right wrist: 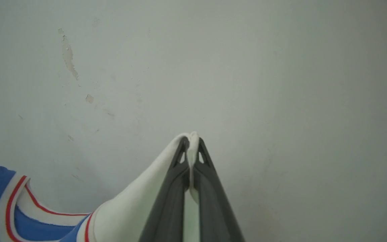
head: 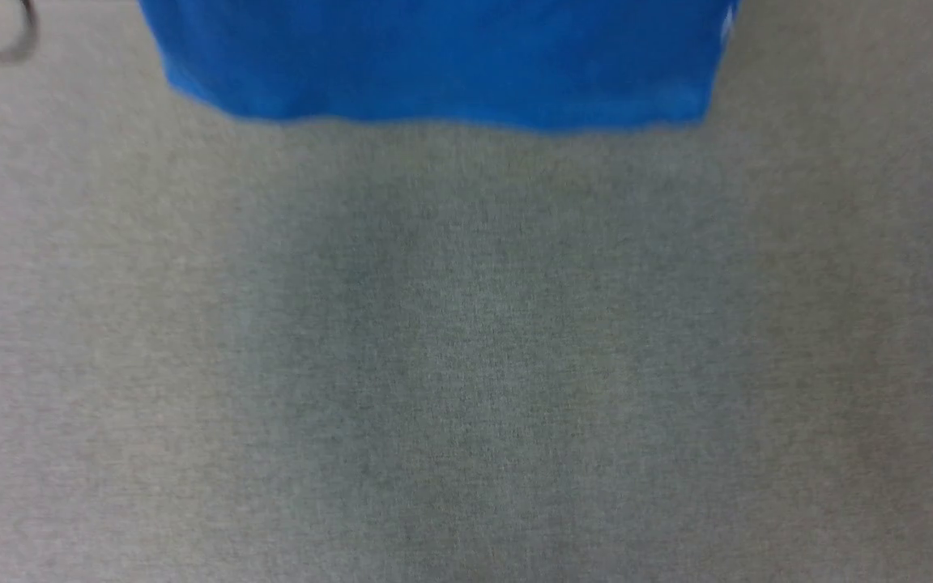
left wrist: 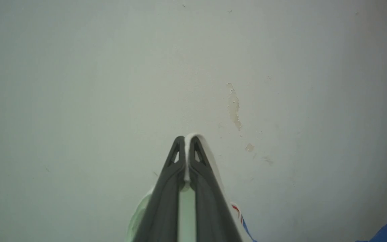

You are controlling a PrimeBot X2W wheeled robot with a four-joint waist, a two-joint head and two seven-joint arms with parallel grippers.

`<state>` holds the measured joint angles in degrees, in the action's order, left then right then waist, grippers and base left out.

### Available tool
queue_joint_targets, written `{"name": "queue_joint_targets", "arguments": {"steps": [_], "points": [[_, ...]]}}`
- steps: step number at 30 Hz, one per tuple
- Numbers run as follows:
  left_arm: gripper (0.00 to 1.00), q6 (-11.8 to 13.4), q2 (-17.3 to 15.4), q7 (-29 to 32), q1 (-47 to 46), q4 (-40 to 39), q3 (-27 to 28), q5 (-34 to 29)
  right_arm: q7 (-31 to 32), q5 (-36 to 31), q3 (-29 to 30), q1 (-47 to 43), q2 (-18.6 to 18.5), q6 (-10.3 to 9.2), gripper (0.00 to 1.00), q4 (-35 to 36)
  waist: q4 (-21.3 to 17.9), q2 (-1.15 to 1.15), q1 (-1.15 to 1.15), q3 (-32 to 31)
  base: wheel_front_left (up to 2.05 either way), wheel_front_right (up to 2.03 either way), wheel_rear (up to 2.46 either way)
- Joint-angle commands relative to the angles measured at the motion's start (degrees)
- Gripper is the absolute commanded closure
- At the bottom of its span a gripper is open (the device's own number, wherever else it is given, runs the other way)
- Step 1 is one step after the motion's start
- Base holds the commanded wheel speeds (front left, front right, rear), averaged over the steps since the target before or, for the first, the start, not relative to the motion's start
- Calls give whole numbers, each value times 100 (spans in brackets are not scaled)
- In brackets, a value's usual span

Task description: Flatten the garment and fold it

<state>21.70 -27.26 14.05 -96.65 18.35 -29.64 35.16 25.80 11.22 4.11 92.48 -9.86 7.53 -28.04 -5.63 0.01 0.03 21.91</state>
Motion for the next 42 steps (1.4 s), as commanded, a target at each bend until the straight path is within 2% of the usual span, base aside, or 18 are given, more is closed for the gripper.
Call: {"name": "queue_joint_targets", "arguments": {"steps": [1, 5, 10, 15, 22, 24, 25, 27, 30, 33, 37, 38, 42], "points": [[100, -12, 69, -215, -181, 75, 58, -61, -197, -84, 14, 211, 6, -4, 100, -113, -39, -1, -3, 873, 0, 0, 0], [100, -165, 180, -815, -543, 328, 218, -75, -688, -177, -57, 613, -86, -4, 100, -417, -29, -1, -3, 1061, 0, 0, 0], [100, -457, 193, -1455, -768, 595, 359, -43, -967, -208, -229, 908, -360, -4, 100, -628, 25, -1, -3, 1335, 0, 0, 0], [100, -773, 190, -1841, -573, 787, 409, 105, -1225, -144, -480, 940, -660, -4, 100, -743, 112, -1, -3, 1615, 0, 0, 0], [100, -1102, 125, -2148, -65, 864, 393, 272, -1483, 270, -1069, 670, -860, -4, 100, -756, 207, -1, -3, 1727, 0, 0, 0], [100, -1236, 88, -2202, 164, 791, 359, 334, -1511, 497, -1418, 515, -976, -4, 100, -649, 237, -1, -3, 1673, 0, 0, 0], [100, -1376, 38, -2204, 427, 649, 308, 407, -1521, 822, -1767, 301, -1124, -4, 100, -454, 265, -1, -3, 1584, 0, 0, 0], [100, -1498, -65, -2152, 752, 442, 224, 452, -1479, 1214, -2117, -5, -1313, -4, 100, -173, 278, -1, -3, 1452, 0, 0, 0], [100, -1590, -261, -1982, 1402, -41, 62, 522, -1368, 1792, -2455, -650, -1624, -4, 100, 387, 290, -1, -3, 1211, 0, 0, 0], [100, -1497, -521, -1797, 2195, -697, -56, 596, -1230, 2296, -2544, -1434, -1904, -4, 100, 1009, 269, -1, -3, 963, 0, 0, 0], [100, -1112, -823, -1711, 3387, -1703, -26, 796, -1109, 2721, -2377, -2639, -2172, -4, 100, 1826, 256, -1, -3, 622, 0, 0, 0], [100, -1112, -823, -1711, 3387, -1703, -26, 796, -1109, 2721, -2377, -2639, -2172, -4, 100, 1826, 256, -1, -3, 622, 0, 0, 0], [100, -706, -1085, -1772, 4591, -2558, 4, 953, -989, 2924, -1972, -3910, -2251, -4, 100, 2481, 288, -1, -3, 309, 0, 0, 0]]}}
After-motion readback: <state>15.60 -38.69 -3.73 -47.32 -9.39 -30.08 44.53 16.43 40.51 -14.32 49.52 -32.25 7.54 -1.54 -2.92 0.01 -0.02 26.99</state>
